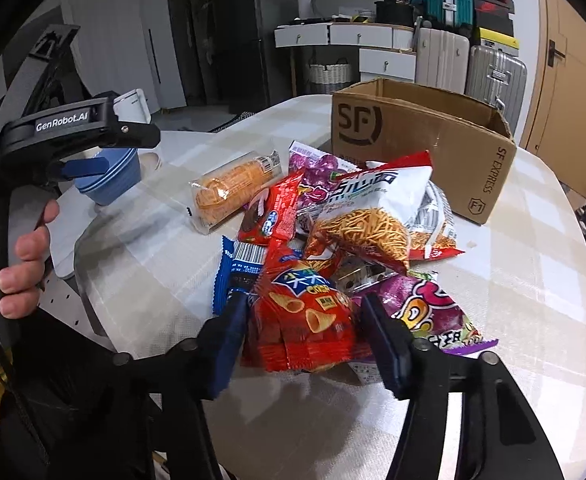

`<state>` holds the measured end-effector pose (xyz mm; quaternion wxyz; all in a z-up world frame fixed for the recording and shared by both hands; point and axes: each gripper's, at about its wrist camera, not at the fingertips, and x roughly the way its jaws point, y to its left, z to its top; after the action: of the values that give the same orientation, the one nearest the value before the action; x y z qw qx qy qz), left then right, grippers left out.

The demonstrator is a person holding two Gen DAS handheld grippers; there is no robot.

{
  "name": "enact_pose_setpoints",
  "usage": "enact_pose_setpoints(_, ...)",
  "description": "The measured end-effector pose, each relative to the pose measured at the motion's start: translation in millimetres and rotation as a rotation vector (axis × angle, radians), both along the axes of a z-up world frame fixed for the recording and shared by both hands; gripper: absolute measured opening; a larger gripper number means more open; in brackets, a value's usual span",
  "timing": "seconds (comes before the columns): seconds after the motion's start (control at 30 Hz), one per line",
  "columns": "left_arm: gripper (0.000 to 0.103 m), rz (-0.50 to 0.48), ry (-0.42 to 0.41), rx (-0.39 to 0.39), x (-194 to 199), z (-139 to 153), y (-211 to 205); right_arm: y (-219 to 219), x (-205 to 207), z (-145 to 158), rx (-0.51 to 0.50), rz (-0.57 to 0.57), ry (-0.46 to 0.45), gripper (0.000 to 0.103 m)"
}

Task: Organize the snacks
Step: 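Grasp the orange bread roll with the left tool while the right tool grasps a red chip bag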

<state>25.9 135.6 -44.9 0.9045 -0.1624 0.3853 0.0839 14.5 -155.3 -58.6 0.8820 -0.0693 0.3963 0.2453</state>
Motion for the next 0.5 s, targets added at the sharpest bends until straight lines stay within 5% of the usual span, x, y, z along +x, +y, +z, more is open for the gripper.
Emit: enact_pose_setpoints(0.5, 0.102, -0.022, 0.118, -0.083, 24.9, -22.5, 3.0, 2.6, -9.1, 8.0, -0.021, 0.017, -0.058, 0.032)
